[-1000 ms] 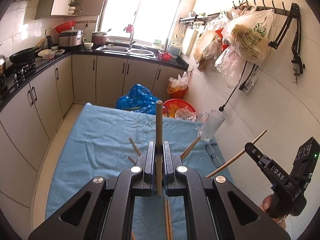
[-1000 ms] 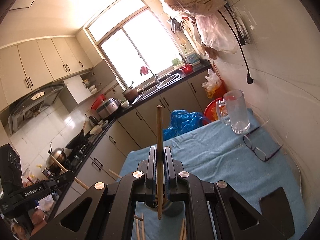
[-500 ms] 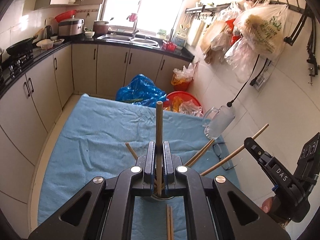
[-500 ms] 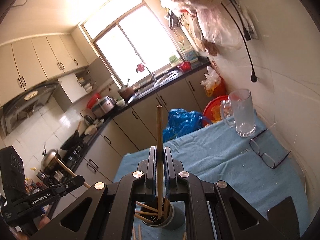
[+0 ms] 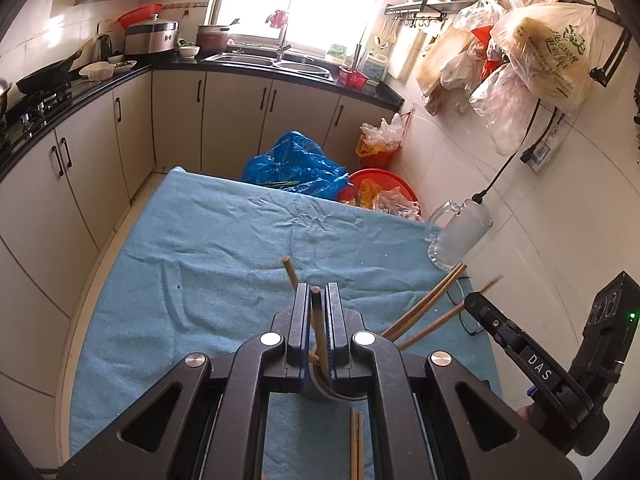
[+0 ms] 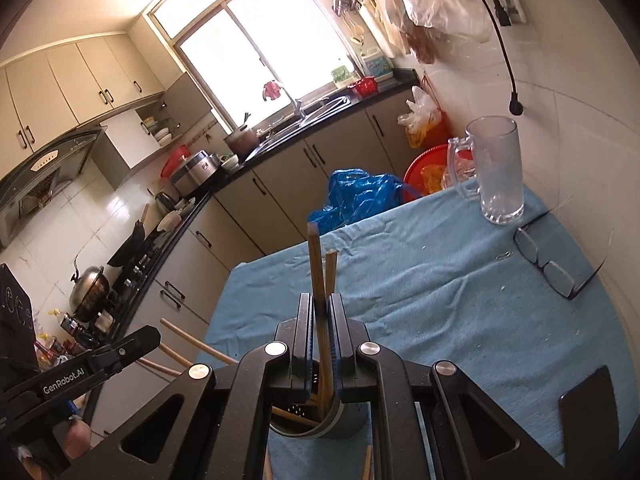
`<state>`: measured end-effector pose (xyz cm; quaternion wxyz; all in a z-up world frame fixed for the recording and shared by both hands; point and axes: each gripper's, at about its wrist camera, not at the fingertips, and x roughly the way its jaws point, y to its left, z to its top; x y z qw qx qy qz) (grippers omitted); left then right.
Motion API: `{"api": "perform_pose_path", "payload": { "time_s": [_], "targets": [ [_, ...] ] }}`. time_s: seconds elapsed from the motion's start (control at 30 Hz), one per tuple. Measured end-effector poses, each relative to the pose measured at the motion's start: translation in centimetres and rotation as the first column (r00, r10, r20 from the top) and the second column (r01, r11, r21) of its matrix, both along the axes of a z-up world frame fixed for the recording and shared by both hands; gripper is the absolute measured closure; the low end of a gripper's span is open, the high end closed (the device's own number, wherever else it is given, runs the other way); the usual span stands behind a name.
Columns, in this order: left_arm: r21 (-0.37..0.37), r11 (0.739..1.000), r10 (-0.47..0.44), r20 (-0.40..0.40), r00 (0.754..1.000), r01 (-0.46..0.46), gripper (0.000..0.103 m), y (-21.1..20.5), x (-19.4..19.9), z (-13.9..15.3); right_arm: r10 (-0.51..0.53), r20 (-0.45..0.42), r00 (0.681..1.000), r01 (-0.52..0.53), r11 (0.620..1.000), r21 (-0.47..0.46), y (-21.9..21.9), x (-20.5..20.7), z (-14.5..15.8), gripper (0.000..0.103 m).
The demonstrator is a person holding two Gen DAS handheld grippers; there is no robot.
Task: Organize utensils
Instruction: 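Lower both chopsticks into the black cup and open both tools, then withdraw both open tools back over the remaining loose chopsticks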
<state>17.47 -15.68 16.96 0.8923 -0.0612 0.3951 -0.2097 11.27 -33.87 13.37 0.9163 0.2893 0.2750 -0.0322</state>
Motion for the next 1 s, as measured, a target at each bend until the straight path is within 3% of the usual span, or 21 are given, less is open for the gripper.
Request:
{"api": "perform_pose_path", "payload": {
  "time_s": [0.13,0.3,0.37,0.6,0.77,1.0],
  "targets": [
    [-0.013,1.0,0.006,0.003,1.0,-0.005,0.086,0.6,-0.2,0.2,0.013,0.001,1.0,-0.013,1.0,0.007,0.0,-0.2,0.1,0.085],
    [-0.037,0.999,0.014,0.035,0.999,-0.013,0.078,1.8,-1.8,1.3,-0.001,0.043,0.999,0.002,1.0,-0.009,-0.3,-2.2,1.3,0.084],
    [-0.042,0.999,0.022,0.056,0.998,-0.02,0.068,2.3,-2.7,1.8,-0.005,0.056,0.998,0.006,1.0,-0.019,-0.2,-3.3,1.5,0.076],
    [-0.047,0.998,0.047,0.099,0.994,-0.043,0.058,5.2,-6.8,1.8,-0.007,0.04,0.999,0.008,1.0,-0.022,0.5,-6.8,0.2,0.06],
    [-0.027,0.997,0.068,0.065,0.996,-0.066,0.054,7.6,-9.0,-1.1,0.015,-0.019,1.0,-0.015,1.0,-0.02,1.3,-8.8,-2.7,0.056],
    [0.0,0.995,0.095,-0.109,0.989,-0.096,0.054,10.1,-9.4,-8.4,0.054,-0.135,0.989,-0.055,0.998,-0.006,2.9,-10.5,-8.5,0.056]
  ]
}}
